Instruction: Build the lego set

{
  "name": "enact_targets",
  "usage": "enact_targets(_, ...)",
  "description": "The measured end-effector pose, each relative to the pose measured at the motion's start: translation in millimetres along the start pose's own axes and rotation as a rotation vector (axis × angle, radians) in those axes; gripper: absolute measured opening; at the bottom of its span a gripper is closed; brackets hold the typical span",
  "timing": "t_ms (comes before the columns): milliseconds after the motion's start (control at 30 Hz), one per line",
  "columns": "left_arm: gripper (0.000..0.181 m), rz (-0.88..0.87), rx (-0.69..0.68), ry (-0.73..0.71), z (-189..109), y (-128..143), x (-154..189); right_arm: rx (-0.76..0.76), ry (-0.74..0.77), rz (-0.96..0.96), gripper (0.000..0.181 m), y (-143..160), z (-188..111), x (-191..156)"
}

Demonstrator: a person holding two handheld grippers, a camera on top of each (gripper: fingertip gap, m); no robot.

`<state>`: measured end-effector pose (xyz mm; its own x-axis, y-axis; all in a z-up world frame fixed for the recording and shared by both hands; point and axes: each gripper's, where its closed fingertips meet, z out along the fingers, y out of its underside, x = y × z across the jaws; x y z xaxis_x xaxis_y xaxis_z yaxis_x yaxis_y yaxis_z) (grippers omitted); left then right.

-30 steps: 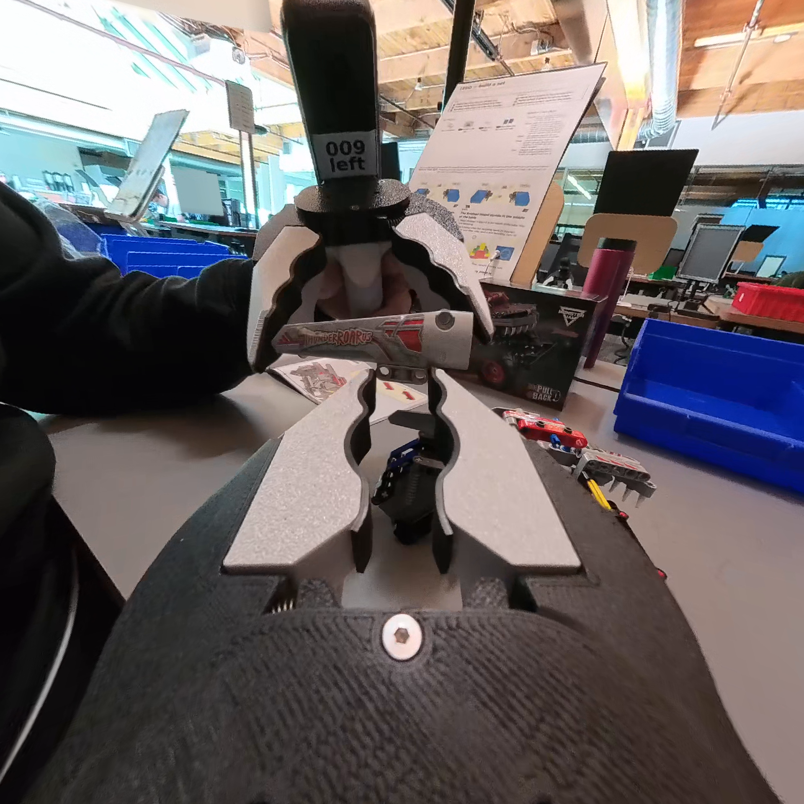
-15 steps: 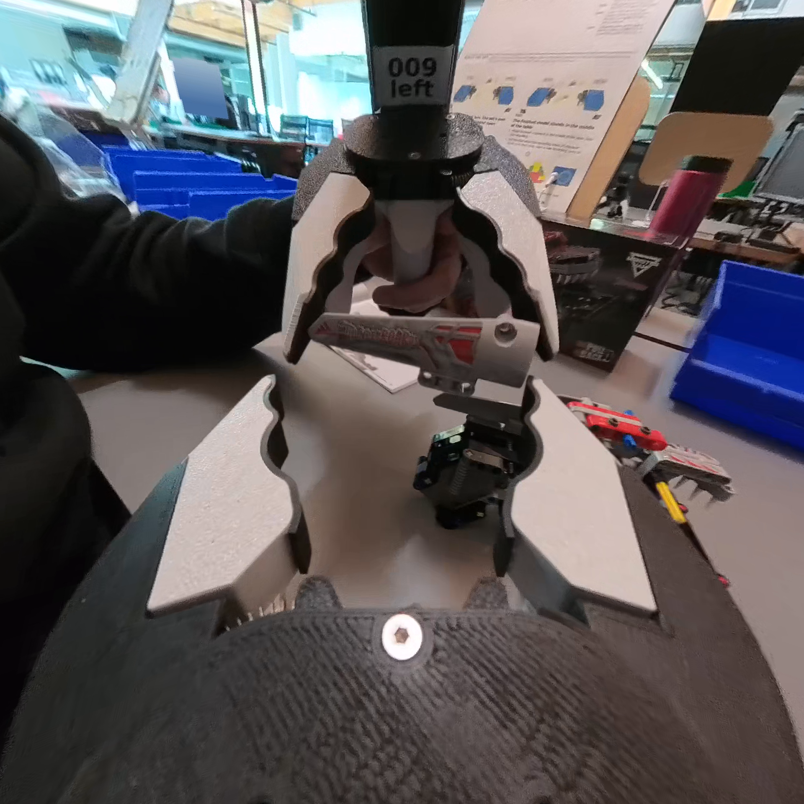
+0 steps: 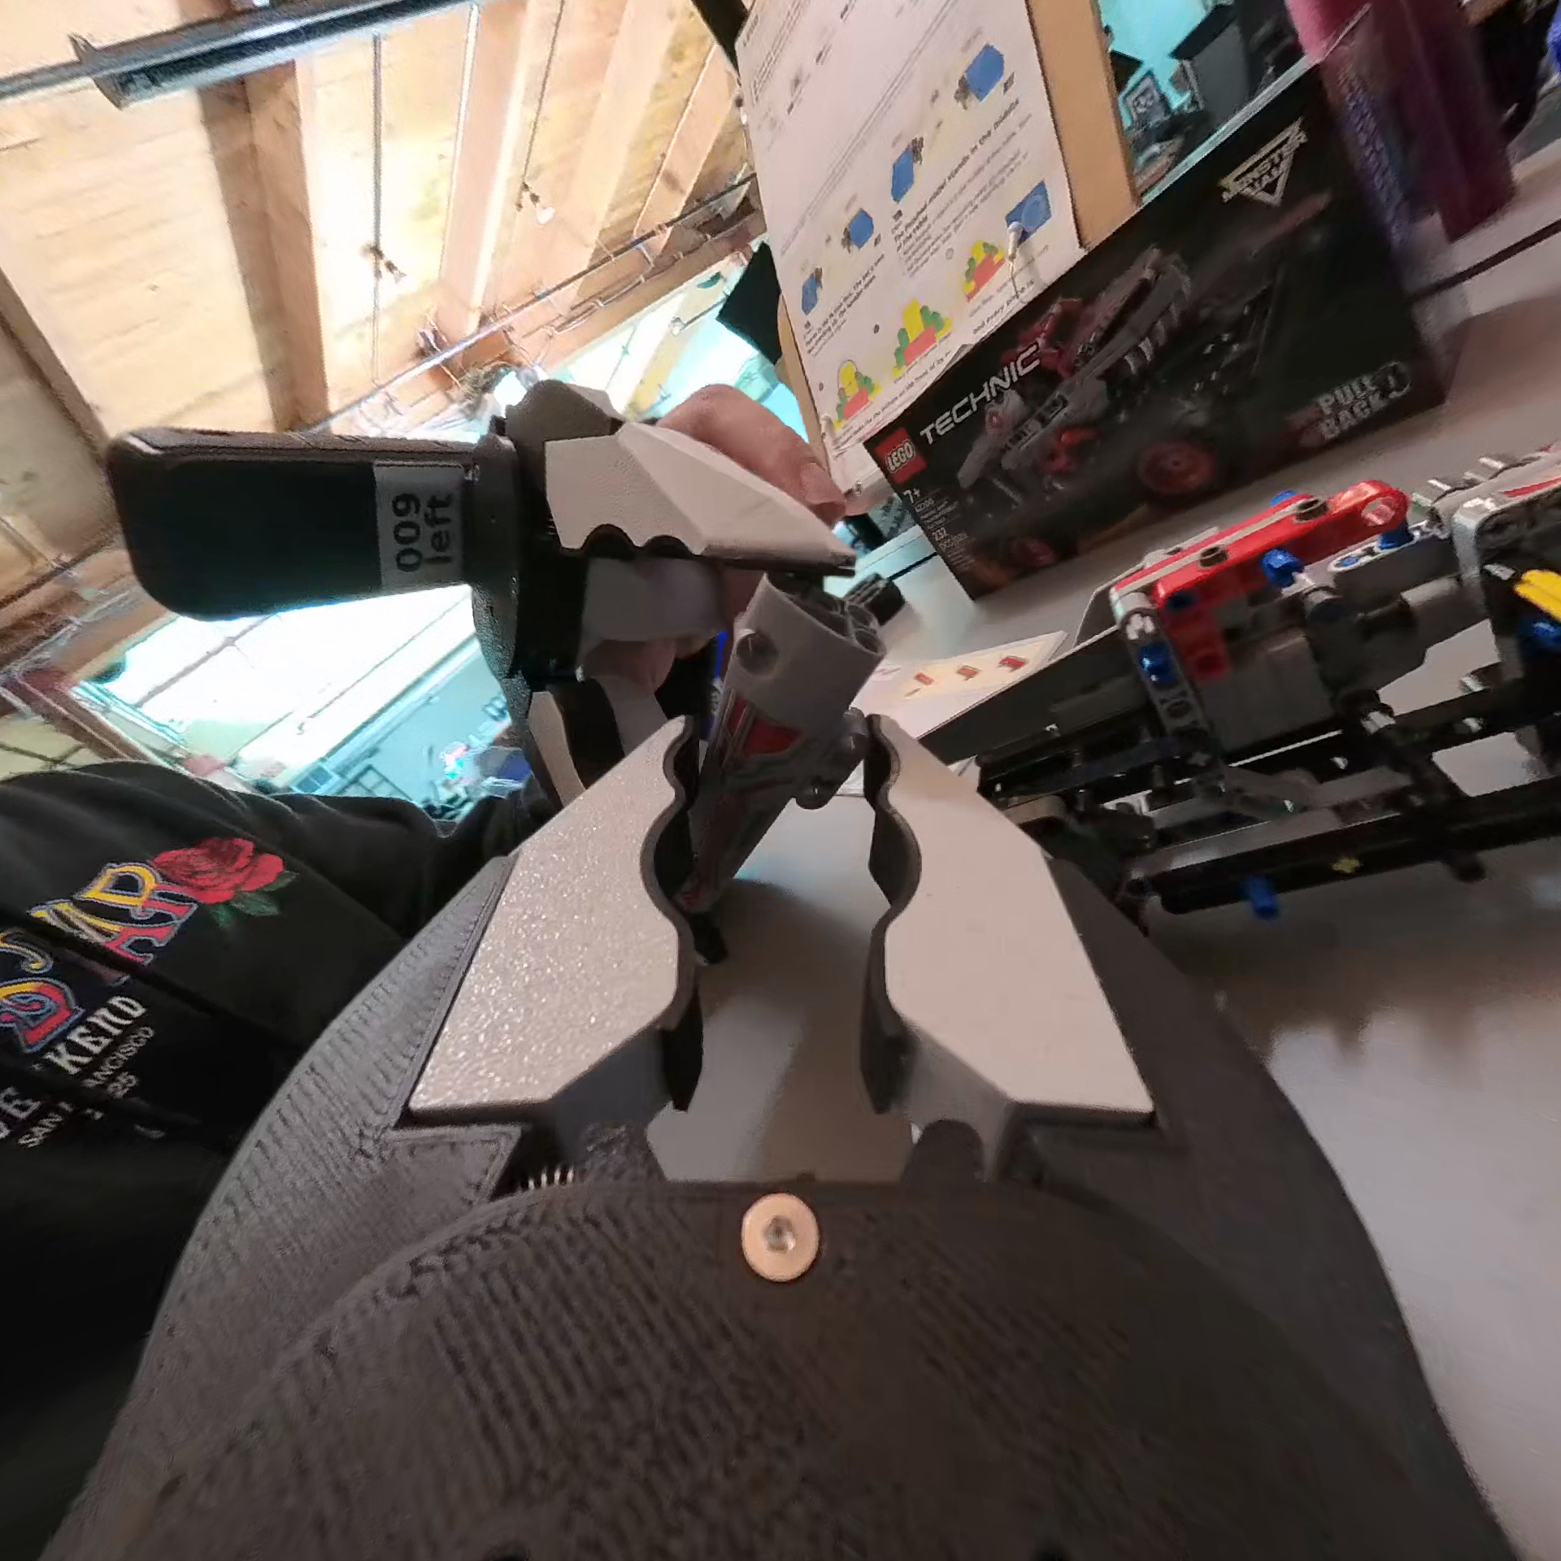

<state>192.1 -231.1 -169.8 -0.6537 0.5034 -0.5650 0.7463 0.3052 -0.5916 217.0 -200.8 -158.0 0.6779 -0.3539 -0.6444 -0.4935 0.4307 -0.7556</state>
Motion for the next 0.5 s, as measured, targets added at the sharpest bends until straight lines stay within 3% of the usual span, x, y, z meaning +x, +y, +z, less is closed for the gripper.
enact_targets(200, 0.095, -0.088, 0.072, 0.015, -7, -5, 4, 0.003, -0.065, 0.093, 0.037, -1, -1, -7)
enact_targets(367, 0.092, -0.139, 0.144, 0.063, -15, -10, 17, -0.082, -0.125, 0.107, 0.036, 14, 8, -21)
enact_targets(500, 0.091, -0.161, 0.137, 0.054, -18, -7, 18, -0.074, -0.131, 0.086, 0.037, 15, 11, -22)
